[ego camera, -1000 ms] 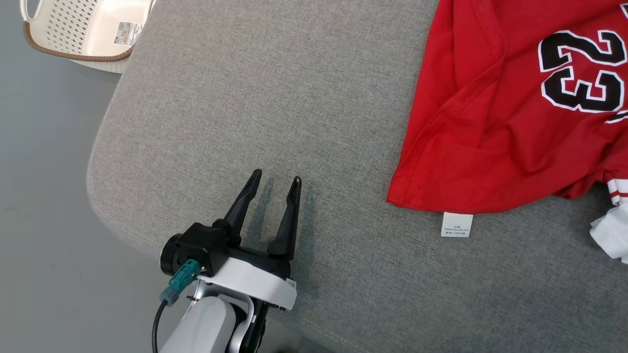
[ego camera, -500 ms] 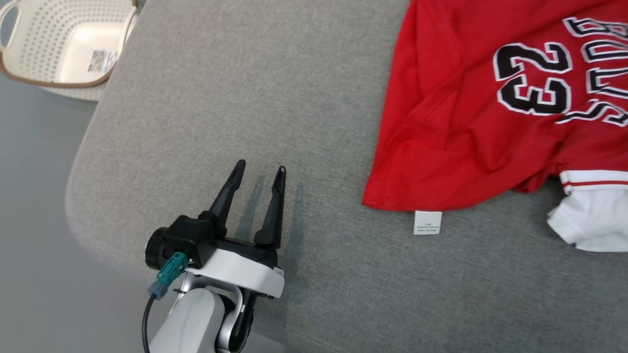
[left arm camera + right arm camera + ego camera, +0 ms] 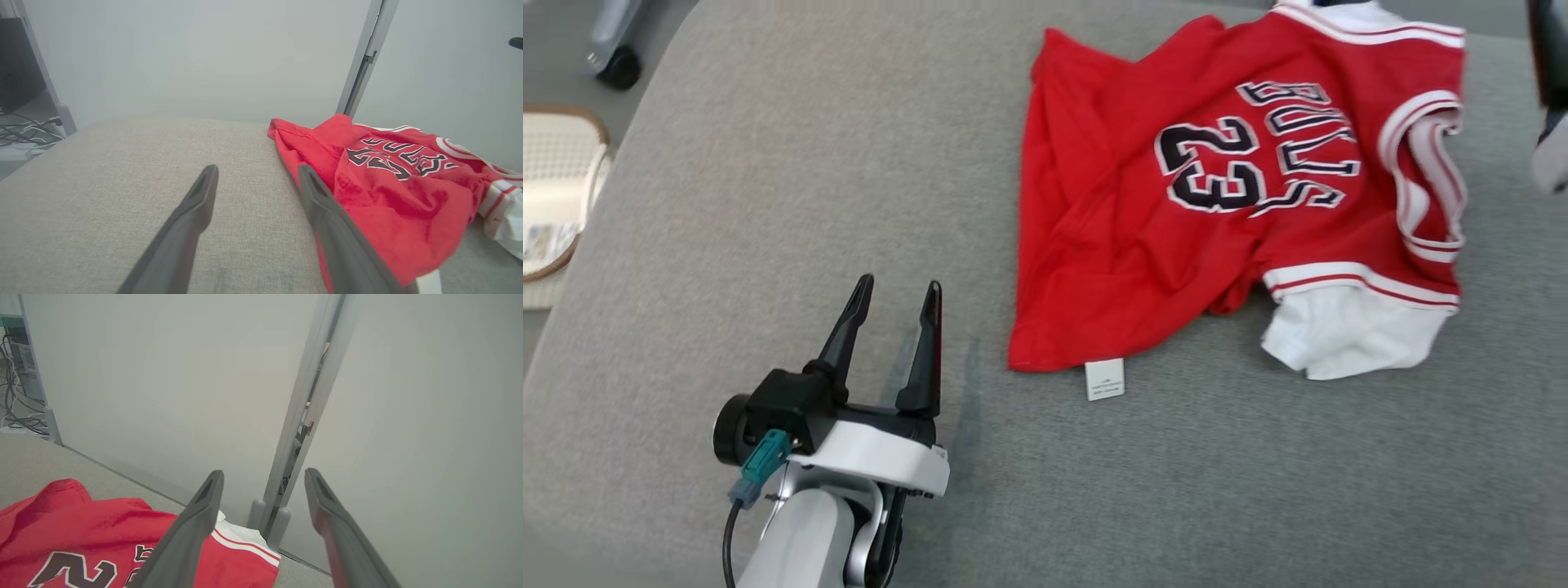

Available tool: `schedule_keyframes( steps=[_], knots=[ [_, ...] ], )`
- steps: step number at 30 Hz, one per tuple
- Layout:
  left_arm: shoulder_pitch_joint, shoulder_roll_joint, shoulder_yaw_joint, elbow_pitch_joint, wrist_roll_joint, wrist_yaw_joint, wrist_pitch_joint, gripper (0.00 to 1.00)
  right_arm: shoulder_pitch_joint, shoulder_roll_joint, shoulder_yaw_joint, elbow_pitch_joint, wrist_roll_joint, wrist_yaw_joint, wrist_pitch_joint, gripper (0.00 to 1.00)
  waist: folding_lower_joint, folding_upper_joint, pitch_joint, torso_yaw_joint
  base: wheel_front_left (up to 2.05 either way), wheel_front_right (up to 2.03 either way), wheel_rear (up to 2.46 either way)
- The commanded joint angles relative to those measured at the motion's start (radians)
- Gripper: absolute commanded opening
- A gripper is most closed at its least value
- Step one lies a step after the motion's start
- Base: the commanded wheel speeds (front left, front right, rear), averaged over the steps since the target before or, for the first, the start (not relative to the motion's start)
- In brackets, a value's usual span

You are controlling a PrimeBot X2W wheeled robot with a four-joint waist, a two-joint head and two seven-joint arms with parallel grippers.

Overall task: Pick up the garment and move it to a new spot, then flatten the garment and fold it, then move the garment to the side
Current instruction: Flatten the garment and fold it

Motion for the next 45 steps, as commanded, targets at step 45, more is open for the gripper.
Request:
schedule_keyframes(
  steps=[45],
  knots=[
    [0.050,0.004,-0.087,0.344,-0.399,-0.118,-0.001,1.00,0.794,0.398,-0.492,-0.417,-0.198,0.000,-0.004,1.00,0.0000,0.0000,-0.138,-0.198,0.00,0.00,0.00]
  ],
)
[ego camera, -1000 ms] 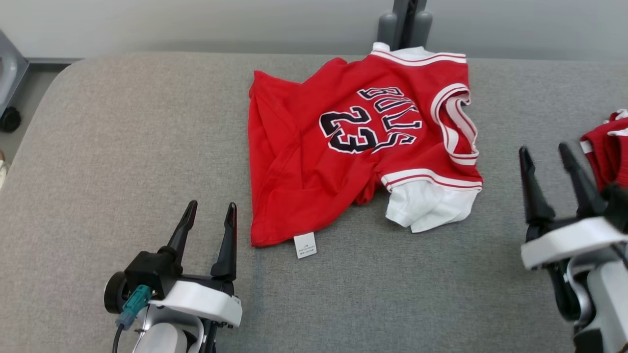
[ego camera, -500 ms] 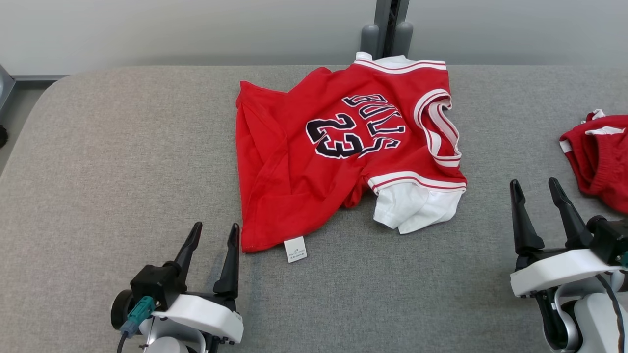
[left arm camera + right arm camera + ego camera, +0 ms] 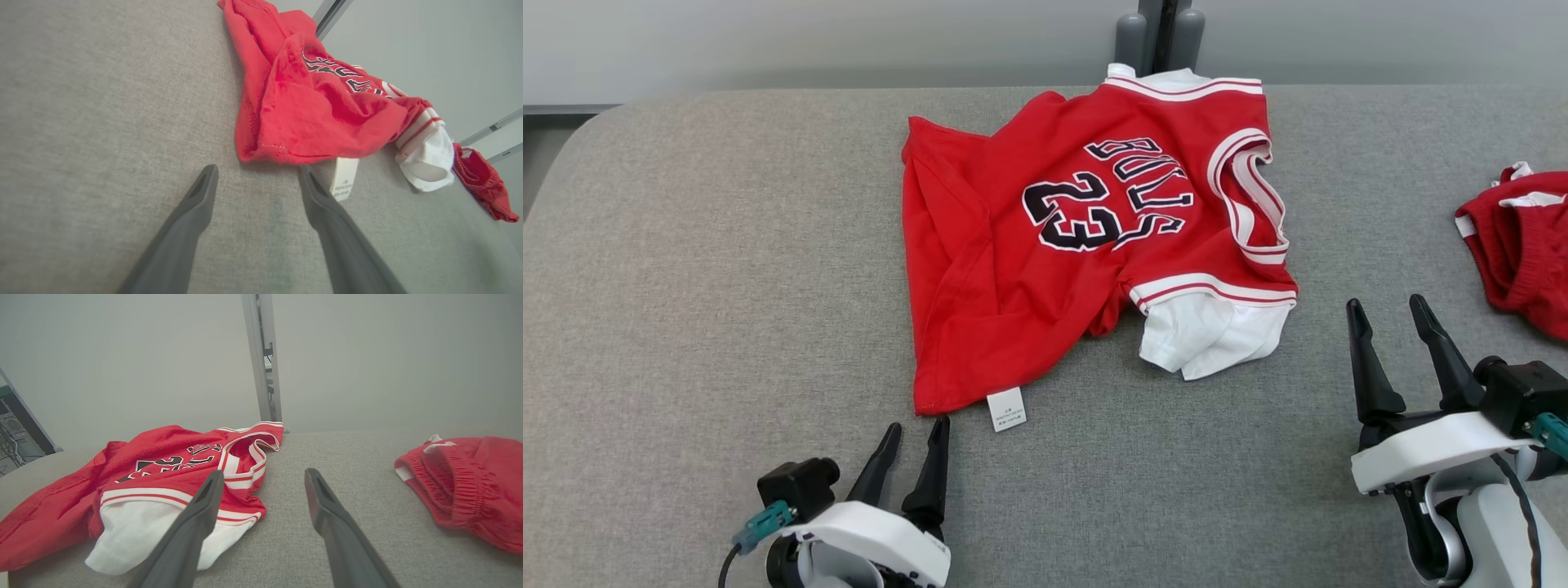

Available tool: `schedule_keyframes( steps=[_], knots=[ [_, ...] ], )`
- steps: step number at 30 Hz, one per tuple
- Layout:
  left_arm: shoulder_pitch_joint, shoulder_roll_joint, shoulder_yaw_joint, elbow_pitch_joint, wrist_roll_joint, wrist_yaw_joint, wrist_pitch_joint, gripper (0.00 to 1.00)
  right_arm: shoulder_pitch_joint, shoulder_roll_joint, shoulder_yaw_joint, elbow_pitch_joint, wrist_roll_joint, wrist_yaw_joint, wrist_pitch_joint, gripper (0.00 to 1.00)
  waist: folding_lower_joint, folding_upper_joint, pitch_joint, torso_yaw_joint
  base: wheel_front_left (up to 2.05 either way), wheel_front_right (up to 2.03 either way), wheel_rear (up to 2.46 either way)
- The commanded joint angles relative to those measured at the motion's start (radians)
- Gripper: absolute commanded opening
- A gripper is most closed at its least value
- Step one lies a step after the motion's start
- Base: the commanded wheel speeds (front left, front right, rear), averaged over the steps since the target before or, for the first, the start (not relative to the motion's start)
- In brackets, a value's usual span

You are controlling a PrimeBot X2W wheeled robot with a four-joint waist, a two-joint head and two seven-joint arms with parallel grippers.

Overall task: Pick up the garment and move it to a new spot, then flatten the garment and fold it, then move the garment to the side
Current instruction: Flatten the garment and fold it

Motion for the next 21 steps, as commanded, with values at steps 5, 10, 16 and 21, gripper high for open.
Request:
schedule_keyframes(
  steps=[5,10,16,21],
  knots=[
    [-0.040,0.005,-0.023,0.027,-0.071,-0.014,-0.001,1.00,-0.010,-0.002,-0.001,0.006,-0.004,0.000,-0.003,1.00,0.0000,-0.0001,0.010,-0.006,0.00,0.00,0.00],
    [-0.067,0.003,-0.041,0.039,-0.119,-0.022,-0.001,1.00,-0.012,0.002,0.003,0.013,-0.010,0.000,-0.003,1.00,0.0000,-0.0001,0.019,-0.012,0.00,0.00,0.00],
    [-0.080,0.002,-0.033,0.021,-0.118,-0.028,-0.001,1.00,-0.019,0.005,0.013,0.020,-0.010,0.000,-0.003,1.00,0.0000,-0.0001,0.033,-0.017,0.00,0.00,0.00],
    [-0.080,0.003,-0.030,-0.001,-0.125,-0.027,-0.001,0.00,-0.023,0.005,0.026,0.041,-0.004,0.000,-0.003,1.00,0.0000,-0.0001,0.039,-0.016,0.00,0.00,0.00]
  ],
)
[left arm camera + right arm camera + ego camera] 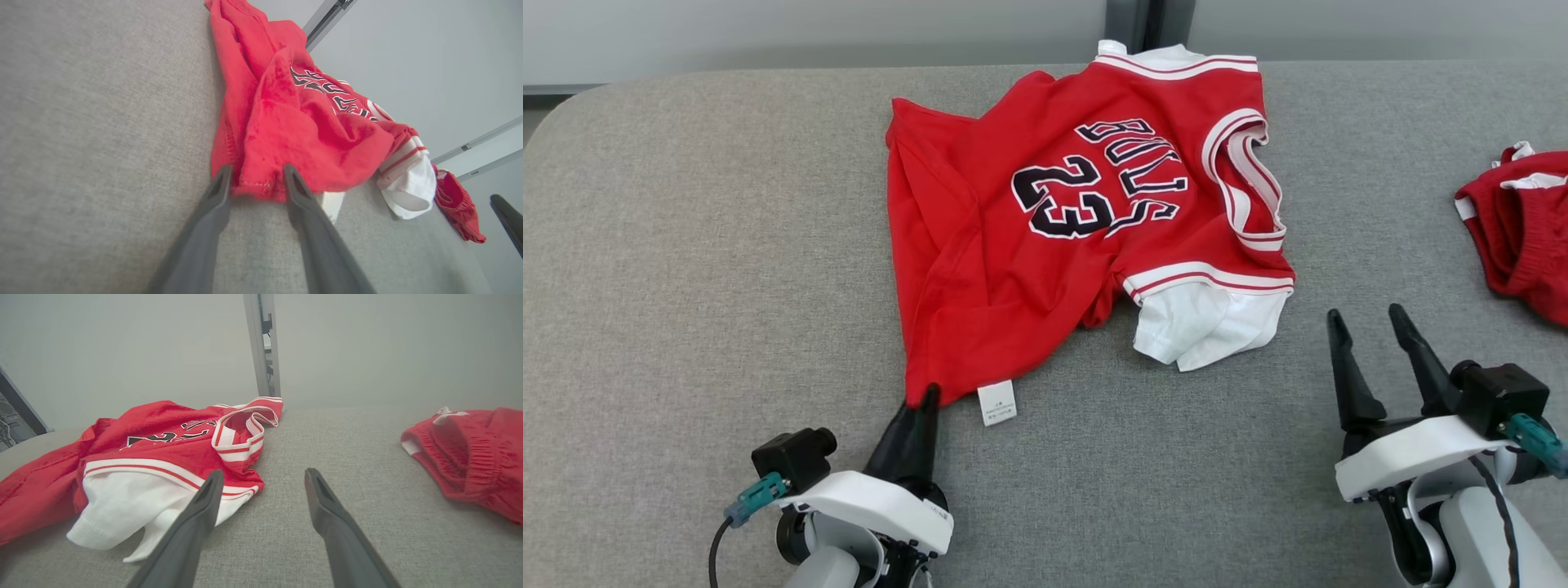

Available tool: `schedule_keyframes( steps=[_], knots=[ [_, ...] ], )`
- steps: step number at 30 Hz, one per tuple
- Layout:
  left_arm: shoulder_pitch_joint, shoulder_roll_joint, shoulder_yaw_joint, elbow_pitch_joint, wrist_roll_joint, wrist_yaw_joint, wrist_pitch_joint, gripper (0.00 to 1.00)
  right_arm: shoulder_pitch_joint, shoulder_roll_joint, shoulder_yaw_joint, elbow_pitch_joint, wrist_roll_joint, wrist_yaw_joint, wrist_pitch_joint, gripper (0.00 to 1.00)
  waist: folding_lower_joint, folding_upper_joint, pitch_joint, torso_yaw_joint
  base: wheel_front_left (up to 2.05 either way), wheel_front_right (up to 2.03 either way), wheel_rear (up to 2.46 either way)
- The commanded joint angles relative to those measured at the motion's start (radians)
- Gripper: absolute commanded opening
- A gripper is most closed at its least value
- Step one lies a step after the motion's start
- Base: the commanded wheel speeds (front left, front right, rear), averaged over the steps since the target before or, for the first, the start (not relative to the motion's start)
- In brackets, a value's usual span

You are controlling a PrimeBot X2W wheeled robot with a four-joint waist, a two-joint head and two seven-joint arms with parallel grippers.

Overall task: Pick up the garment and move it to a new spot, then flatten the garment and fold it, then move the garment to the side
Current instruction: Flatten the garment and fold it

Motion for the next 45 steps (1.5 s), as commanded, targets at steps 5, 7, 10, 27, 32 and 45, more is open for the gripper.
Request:
schedule_keyframes(
  steps=[5,7,10,27,32,45],
  knots=[
    [-0.004,0.002,0.014,-0.022,0.007,-0.005,-0.001,0.00,-0.009,-0.005,0.034,0.034,0.020,0.000,-0.003,1.00,0.0000,0.0000,-0.004,0.006,0.00,0.00,0.00],
    [0.005,0.004,0.030,-0.036,0.013,-0.005,-0.001,0.00,-0.006,-0.004,0.047,0.046,0.032,0.000,-0.003,1.00,0.0000,0.0000,-0.008,0.008,0.00,0.00,0.00],
    [0.021,0.003,0.052,-0.074,0.026,-0.005,-0.001,0.00,0.000,0.002,0.100,0.069,0.075,0.000,-0.003,1.00,0.0000,0.0000,-0.018,0.012,0.00,0.00,0.00],
    [0.039,0.003,0.052,-0.138,0.067,-0.004,-0.001,0.00,-0.054,0.030,0.348,0.187,0.429,0.000,0.021,1.00,0.0000,0.0000,-0.016,0.057,0.00,0.00,0.00],
    [0.034,0.003,0.049,-0.142,0.070,-0.004,-0.001,0.00,-0.079,0.029,0.351,0.212,0.515,0.000,0.012,1.00,0.0000,0.0000,-0.007,0.074,0.00,0.00,0.00],
    [0.026,0.003,0.043,-0.150,0.067,-0.004,-0.001,0.00,-0.107,0.016,0.405,0.247,0.635,0.002,0.004,0.44,0.0000,0.0000,0.015,0.100,0.00,0.00,0.00]
  ],
)
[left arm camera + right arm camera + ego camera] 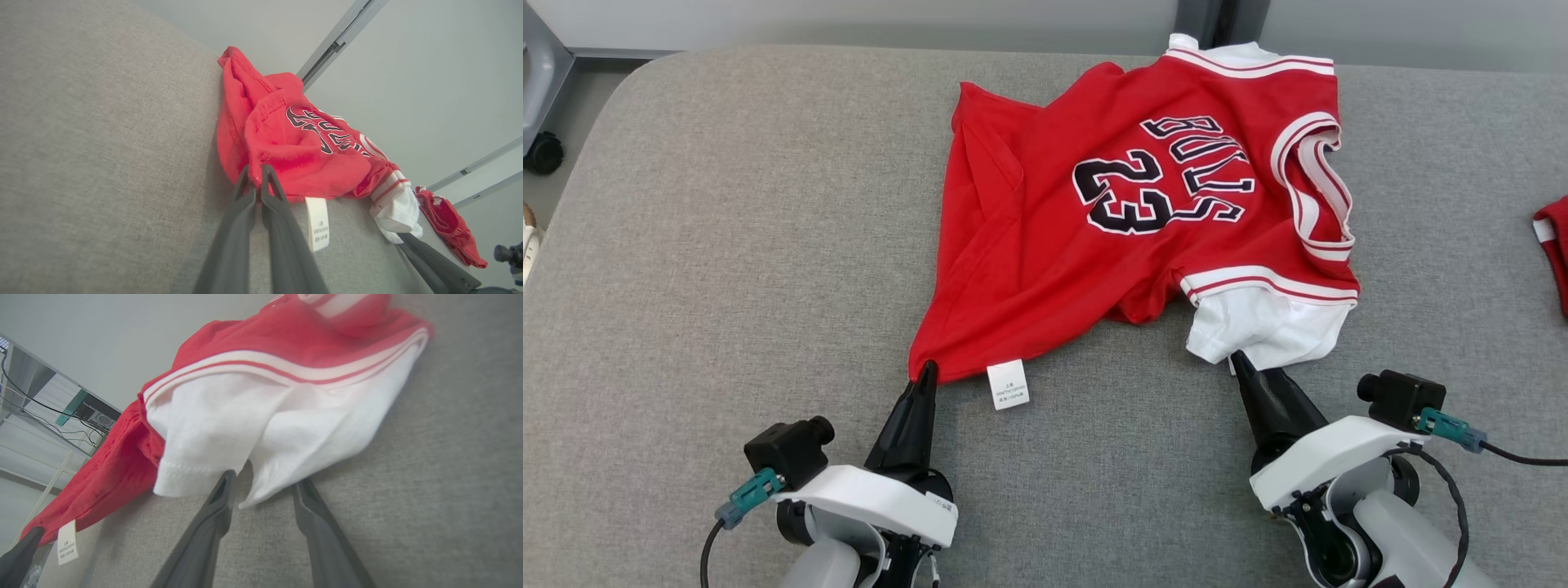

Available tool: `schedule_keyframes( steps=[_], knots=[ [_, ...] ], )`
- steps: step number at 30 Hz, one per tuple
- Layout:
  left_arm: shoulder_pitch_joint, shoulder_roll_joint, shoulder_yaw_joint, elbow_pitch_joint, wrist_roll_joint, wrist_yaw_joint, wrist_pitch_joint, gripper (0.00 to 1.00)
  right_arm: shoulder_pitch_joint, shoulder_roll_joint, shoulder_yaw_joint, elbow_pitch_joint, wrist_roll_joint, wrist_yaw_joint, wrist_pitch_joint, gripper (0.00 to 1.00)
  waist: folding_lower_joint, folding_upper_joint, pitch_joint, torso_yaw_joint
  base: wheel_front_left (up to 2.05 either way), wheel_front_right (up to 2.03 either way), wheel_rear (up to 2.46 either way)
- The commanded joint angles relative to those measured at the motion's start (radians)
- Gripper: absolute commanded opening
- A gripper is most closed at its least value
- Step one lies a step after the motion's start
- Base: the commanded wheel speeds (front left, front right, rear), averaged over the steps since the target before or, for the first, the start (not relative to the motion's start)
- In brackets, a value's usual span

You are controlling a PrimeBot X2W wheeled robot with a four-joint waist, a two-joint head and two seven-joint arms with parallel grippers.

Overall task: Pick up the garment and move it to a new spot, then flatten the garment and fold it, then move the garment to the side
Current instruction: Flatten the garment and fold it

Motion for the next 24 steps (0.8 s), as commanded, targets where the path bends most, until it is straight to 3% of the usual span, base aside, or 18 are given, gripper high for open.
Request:
schedule_keyframes(
  steps=[1,3,5,7,8,9,10,12,24],
  knots=[
    [-0.014,0.005,0.002,-0.004,0.003,-0.001,-0.001,0.00,0.019,0.008,0.017,0.022,0.021,0.003,0.002,0.45,0.0000,0.0000,0.003,0.001,0.00,0.00,0.00],
    [-0.016,0.005,0.003,-0.005,0.002,-0.001,-0.001,0.00,0.014,0.006,0.029,0.028,0.034,0.003,0.003,0.50,0.0000,0.0000,0.005,0.003,0.00,0.00,0.00],
    [-0.016,0.005,0.005,-0.005,0.002,-0.001,-0.001,0.00,0.011,0.004,0.041,0.032,0.046,0.003,0.003,0.66,0.0000,0.0000,0.006,0.003,0.00,0.00,0.00],
    [-0.015,0.005,0.007,-0.005,0.002,-0.001,-0.001,0.00,0.008,0.002,0.053,0.034,0.056,0.005,0.004,0.73,0.0000,0.0000,0.007,0.002,0.00,0.00,0.00],
    [-0.016,0.005,0.007,-0.004,0.001,-0.001,-0.001,0.00,0.008,0.001,0.059,0.035,0.062,0.005,0.005,0.69,0.0000,0.0000,0.006,0.002,0.00,0.00,0.00],
    [-0.016,0.005,0.007,-0.003,0.001,-0.001,-0.001,0.00,0.007,0.000,0.065,0.036,0.068,0.005,0.006,0.50,0.0000,0.0000,0.006,0.001,0.00,0.00,0.00],
    [-0.016,0.005,0.007,-0.003,0.000,-0.001,-0.001,0.00,0.008,-0.001,0.071,0.037,0.074,0.005,0.007,0.41,0.0000,0.0000,0.006,0.000,0.00,0.00,0.00],
    [-0.016,0.005,0.006,-0.001,0.000,-0.001,-0.001,0.00,0.009,-0.005,0.079,0.042,0.084,0.005,0.010,0.00,0.0000,0.0000,0.005,-0.001,0.00,0.00,0.00],
    [-0.006,0.005,0.011,0.008,0.007,-0.001,-0.001,0.00,0.005,-0.035,0.117,0.047,0.133,0.005,0.009,0.00,0.0000,0.0000,-0.013,-0.006,0.00,0.00,0.00]
  ],
)
